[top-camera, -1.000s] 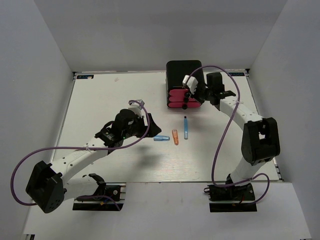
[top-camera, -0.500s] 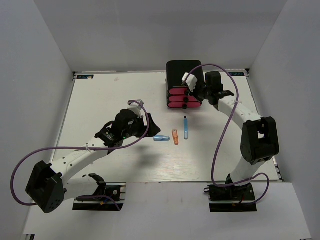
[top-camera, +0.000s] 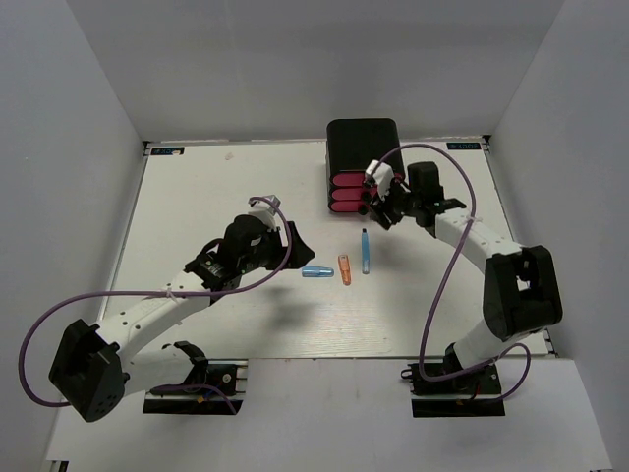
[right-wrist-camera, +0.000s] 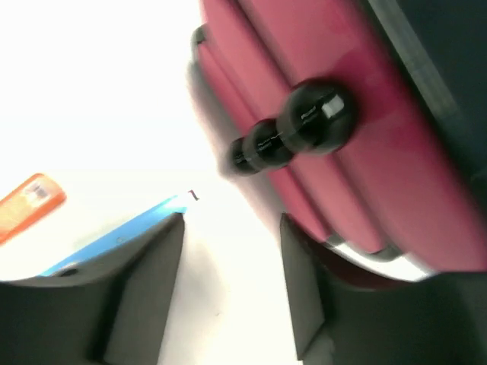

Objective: Sort the stationery into containers
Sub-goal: Close the drawer in the storage box, then open the drawer in the storage box.

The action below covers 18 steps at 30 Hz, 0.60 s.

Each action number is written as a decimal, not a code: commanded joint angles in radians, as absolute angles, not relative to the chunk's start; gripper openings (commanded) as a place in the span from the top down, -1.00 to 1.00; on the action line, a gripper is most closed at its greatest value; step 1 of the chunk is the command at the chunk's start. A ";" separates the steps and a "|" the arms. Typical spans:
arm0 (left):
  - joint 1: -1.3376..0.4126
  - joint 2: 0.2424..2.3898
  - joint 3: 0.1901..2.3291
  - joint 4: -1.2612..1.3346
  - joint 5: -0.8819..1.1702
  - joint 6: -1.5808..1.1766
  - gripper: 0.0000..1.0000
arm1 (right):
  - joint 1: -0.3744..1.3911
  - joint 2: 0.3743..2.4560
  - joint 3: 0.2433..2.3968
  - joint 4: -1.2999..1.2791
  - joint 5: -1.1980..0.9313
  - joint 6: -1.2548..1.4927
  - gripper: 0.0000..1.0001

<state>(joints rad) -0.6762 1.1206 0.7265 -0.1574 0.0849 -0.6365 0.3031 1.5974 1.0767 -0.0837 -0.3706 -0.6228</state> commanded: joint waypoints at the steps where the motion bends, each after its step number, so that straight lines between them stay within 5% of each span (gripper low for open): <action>1: -0.680 1.089 0.726 -0.155 0.069 -0.644 -0.72 | 0.308 1.525 0.981 0.018 -0.428 -0.383 -0.37; 4: -0.680 1.077 0.716 -0.164 0.069 -0.644 -0.72 | 0.308 1.509 0.928 0.123 -0.428 -0.177 -0.81; 7: -0.680 1.052 0.704 -0.164 0.060 -0.655 -0.72 | 0.318 1.528 0.920 0.188 -0.361 -0.080 -0.81; 18: -0.680 1.022 0.686 -0.192 0.031 -0.664 -0.72 | 0.345 1.624 0.986 0.290 -0.138 0.252 -0.24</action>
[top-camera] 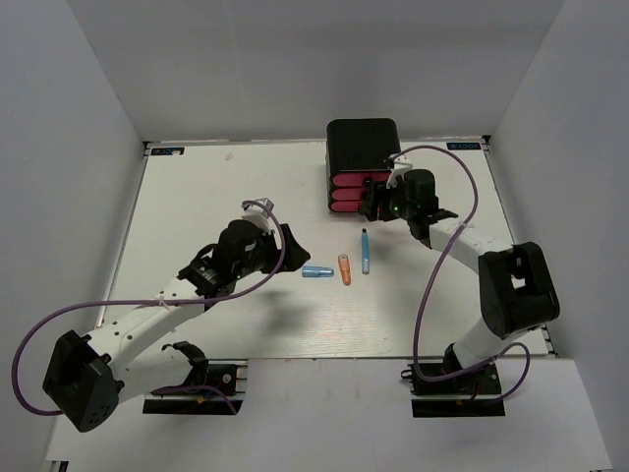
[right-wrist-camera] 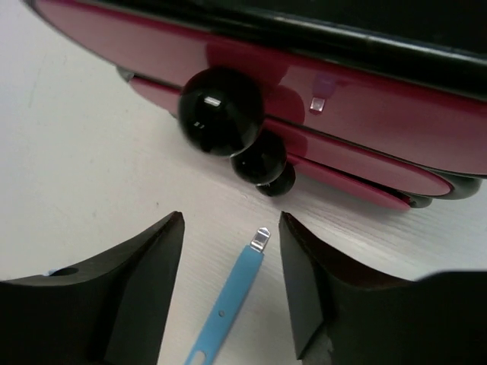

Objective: Sort the stationery into containers
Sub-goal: Open the drawer in the storage box.

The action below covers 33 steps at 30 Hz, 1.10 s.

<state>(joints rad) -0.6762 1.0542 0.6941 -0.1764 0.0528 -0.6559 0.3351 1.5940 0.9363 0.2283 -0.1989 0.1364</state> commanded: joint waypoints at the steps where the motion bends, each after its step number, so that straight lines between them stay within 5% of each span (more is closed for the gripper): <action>1: -0.680 1.022 0.686 -0.192 0.031 -0.664 -0.72 | 0.345 1.638 0.992 0.296 -0.135 0.255 -0.16; 25: -0.680 1.011 0.658 -0.201 0.012 -0.673 -0.72 | 0.351 1.770 1.097 0.314 -0.035 0.367 0.06; 33: -0.680 1.011 0.667 -0.203 0.012 -0.673 -0.72 | 0.350 1.728 1.051 0.331 -0.020 0.376 0.48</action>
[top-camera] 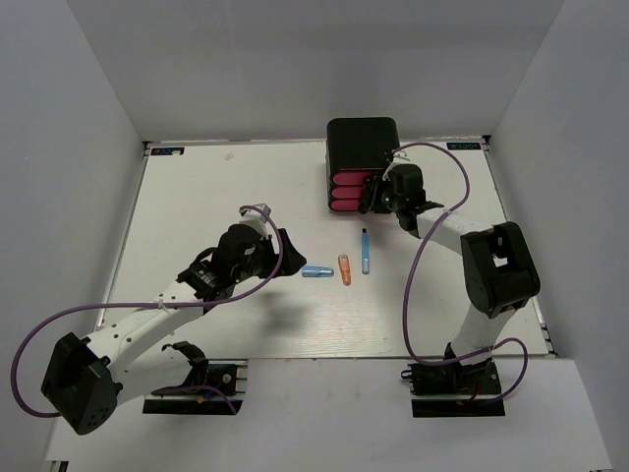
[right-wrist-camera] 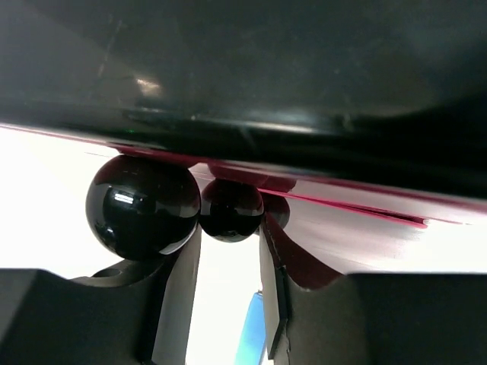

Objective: Sort the stationery into containers
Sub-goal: Open the drawer in the storage box.

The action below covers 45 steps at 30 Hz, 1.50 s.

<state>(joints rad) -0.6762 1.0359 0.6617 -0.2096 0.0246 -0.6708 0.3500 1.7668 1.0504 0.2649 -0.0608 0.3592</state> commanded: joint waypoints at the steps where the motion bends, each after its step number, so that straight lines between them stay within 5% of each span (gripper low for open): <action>1: -0.680 1.020 0.658 -0.202 0.012 -0.673 -0.72 | 0.350 1.721 1.031 0.330 -0.020 0.374 0.48; 8: -0.680 1.029 0.649 -0.173 0.031 -0.683 -0.72 | 0.345 1.579 0.858 0.319 -0.034 0.397 0.50; 12: -0.680 1.029 0.649 -0.164 0.040 -0.683 -0.72 | 0.351 1.537 0.813 0.334 -0.043 0.379 0.21; 16: -0.680 1.040 0.658 -0.153 0.049 -0.683 -0.72 | 0.345 1.543 0.857 0.336 -0.051 0.357 -0.30; 20: -0.680 1.040 0.667 -0.163 0.049 -0.683 -0.72 | 0.344 1.543 0.874 0.316 -0.080 0.337 -0.53; 45: -0.680 0.994 0.649 -0.173 0.040 -0.683 -0.72 | 0.409 1.425 0.673 0.146 -0.106 0.307 -0.38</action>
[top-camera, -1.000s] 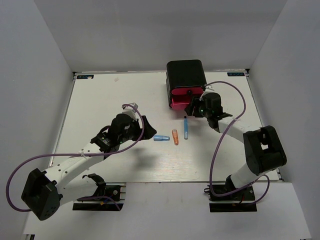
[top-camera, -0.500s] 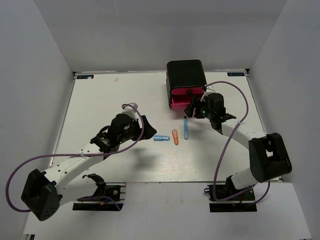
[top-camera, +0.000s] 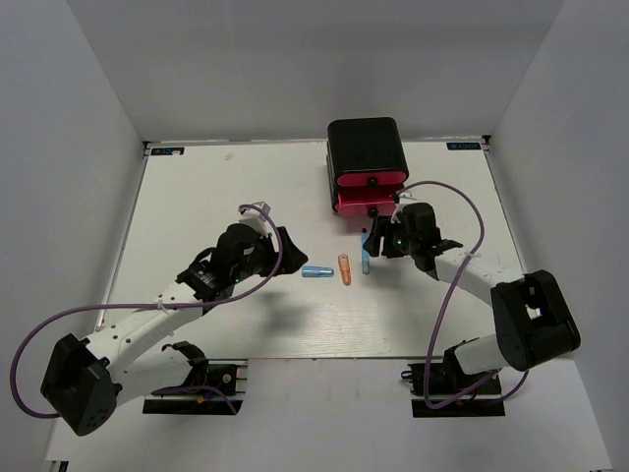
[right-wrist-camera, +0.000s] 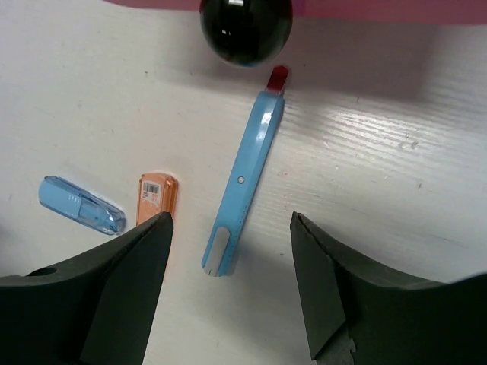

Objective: Sort the stationery into containers
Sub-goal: Open the drawer in the storage box, then pick up the stationery from the center of the board.

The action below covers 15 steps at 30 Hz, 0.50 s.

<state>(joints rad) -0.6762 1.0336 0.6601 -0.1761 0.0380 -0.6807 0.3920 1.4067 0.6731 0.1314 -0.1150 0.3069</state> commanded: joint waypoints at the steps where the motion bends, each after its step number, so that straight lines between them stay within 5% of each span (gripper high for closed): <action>1: -0.680 0.985 0.640 -0.184 0.031 -0.692 -0.72 | 0.410 1.434 0.672 0.149 -0.106 0.308 -0.38; 15: -0.680 0.907 0.589 -0.213 0.002 -0.719 -0.74 | 0.494 1.525 0.658 0.170 -0.005 0.322 -0.22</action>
<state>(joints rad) -0.6762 0.9344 0.5995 -0.2047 0.0177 -0.7078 0.4862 1.5120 0.6697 0.1368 -0.0582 0.3088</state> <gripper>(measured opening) 0.868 0.624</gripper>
